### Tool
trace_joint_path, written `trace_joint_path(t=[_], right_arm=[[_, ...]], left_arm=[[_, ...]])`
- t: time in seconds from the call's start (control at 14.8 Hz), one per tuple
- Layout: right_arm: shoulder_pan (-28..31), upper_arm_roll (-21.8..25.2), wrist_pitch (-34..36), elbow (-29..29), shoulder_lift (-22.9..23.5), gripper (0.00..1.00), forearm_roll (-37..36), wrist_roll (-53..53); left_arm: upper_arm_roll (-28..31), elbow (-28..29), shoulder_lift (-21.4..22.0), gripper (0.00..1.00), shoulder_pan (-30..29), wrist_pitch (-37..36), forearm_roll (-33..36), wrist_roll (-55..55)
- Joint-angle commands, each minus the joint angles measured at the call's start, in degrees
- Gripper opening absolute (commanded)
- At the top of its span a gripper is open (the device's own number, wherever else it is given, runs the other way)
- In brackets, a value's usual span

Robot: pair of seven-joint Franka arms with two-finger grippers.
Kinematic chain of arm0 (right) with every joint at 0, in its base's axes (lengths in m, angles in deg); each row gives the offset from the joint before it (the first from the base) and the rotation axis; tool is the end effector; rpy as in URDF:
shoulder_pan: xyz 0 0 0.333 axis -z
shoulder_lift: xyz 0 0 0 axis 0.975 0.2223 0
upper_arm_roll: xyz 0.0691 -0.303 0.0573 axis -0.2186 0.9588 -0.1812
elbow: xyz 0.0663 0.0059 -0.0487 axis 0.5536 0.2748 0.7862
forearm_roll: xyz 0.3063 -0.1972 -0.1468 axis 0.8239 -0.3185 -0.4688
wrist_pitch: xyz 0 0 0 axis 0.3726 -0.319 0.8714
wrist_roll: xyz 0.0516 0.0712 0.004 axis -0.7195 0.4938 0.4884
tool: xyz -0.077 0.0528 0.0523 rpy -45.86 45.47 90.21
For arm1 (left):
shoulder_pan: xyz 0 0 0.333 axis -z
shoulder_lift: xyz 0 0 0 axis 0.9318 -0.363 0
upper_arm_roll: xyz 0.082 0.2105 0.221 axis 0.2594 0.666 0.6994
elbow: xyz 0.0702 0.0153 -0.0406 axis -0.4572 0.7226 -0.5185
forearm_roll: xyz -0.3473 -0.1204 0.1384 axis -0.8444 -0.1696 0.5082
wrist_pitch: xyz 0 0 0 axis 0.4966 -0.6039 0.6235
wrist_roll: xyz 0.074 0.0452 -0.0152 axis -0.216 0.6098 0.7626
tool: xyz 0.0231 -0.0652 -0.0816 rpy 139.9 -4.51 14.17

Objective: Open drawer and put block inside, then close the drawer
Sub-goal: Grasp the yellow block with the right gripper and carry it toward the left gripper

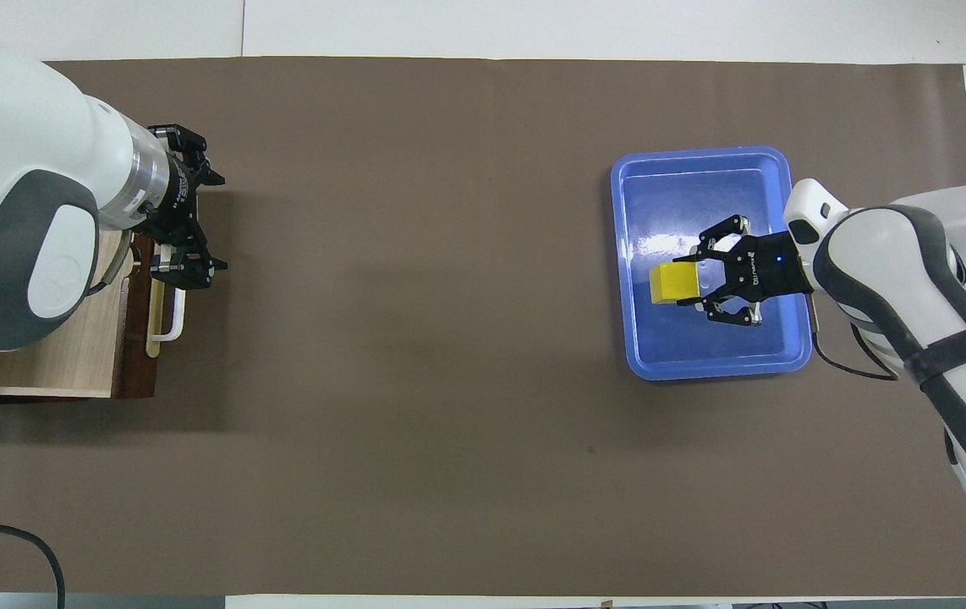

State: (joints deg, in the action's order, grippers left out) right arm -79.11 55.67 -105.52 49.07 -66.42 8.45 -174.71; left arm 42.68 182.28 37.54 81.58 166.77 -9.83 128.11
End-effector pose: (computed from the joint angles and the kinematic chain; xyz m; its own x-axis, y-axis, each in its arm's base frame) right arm 0.5794 0.0329 0.3370 -0.0056 0.7840 0.6207 0.9996 0.0215 -0.0182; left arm 0.5868 -0.1742 0.5349 0.0156 0.9994 -0.0303 0.9989 -0.0143 0.0439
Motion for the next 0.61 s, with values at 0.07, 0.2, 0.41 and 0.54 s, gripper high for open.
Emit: trace_joint_path(t=[0.07, 0.2, 0.41, 0.54], right_arm=[[-2.8, -0.8, 7.5, -7.8, -1.9, 0.00, -3.8, 12.8], [-5.2, -0.9, 8.1, -10.1, -2.5, 0.00, -4.0, 18.7], [-11.5, -0.9, 7.6, -14.7, -2.3, 0.00, -4.1, 28.9], [-15.1, -0.9, 7.2, -17.5, -1.9, 0.00, -4.5, 35.4]], left_arm=[[0.5, 3.0, 1.8, 1.00, 0.6, 1.9, -1.0, 0.9], [0.5, 3.1, 1.8, 1.00, 0.6, 2.1, -1.0, 1.2], [0.5, 3.1, 1.4, 1.00, 1.8, 2.7, -1.0, 4.1], [0.5, 3.0, 0.6, 1.00, 3.4, 2.9, -1.0, 6.8]])
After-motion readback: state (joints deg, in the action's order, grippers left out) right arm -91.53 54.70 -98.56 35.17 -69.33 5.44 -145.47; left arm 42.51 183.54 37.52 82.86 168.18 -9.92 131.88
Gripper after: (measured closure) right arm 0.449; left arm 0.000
